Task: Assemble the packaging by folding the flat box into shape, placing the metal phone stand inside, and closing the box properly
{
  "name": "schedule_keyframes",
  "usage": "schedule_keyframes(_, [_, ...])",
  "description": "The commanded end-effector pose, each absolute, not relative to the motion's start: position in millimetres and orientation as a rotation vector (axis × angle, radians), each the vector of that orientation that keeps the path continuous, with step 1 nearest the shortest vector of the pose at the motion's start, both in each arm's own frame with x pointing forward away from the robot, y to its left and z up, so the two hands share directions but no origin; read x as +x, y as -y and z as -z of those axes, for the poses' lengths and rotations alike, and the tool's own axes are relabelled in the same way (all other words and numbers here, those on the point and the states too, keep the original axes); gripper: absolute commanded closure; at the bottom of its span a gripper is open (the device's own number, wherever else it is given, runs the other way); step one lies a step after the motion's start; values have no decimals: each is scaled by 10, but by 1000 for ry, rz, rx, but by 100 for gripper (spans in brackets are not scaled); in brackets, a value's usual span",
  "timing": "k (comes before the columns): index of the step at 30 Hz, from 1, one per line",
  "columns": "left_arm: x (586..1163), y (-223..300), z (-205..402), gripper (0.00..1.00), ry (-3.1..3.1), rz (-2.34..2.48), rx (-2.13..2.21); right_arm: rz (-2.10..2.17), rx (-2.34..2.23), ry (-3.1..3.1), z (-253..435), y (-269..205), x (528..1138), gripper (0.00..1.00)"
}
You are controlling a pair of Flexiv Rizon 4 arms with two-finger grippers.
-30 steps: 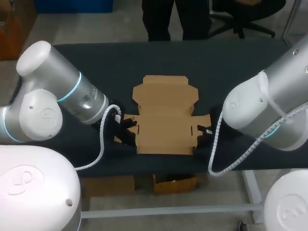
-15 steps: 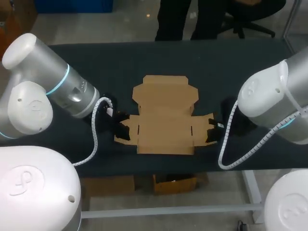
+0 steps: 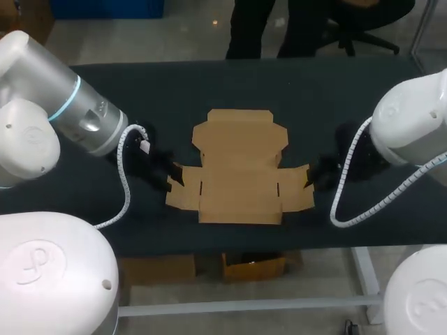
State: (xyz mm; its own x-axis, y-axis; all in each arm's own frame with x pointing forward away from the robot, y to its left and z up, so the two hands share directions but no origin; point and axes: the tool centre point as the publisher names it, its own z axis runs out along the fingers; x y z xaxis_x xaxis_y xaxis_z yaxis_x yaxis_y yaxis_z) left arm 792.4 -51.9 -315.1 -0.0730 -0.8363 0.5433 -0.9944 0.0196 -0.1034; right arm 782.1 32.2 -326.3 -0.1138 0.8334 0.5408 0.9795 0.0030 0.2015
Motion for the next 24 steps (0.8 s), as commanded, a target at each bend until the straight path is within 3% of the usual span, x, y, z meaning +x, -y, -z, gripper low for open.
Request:
schedule_keyframes(1, [7941, 448, 3031, 0, 1976, -674, 1876, 886, -1737, 1915, 3111, -230, 7927, 0])
schedule_keyframes(24, [8162, 255, 2833, 0, 1975, -760, 1831, 906, -1701, 1924, 2933, -167, 8178, 0])
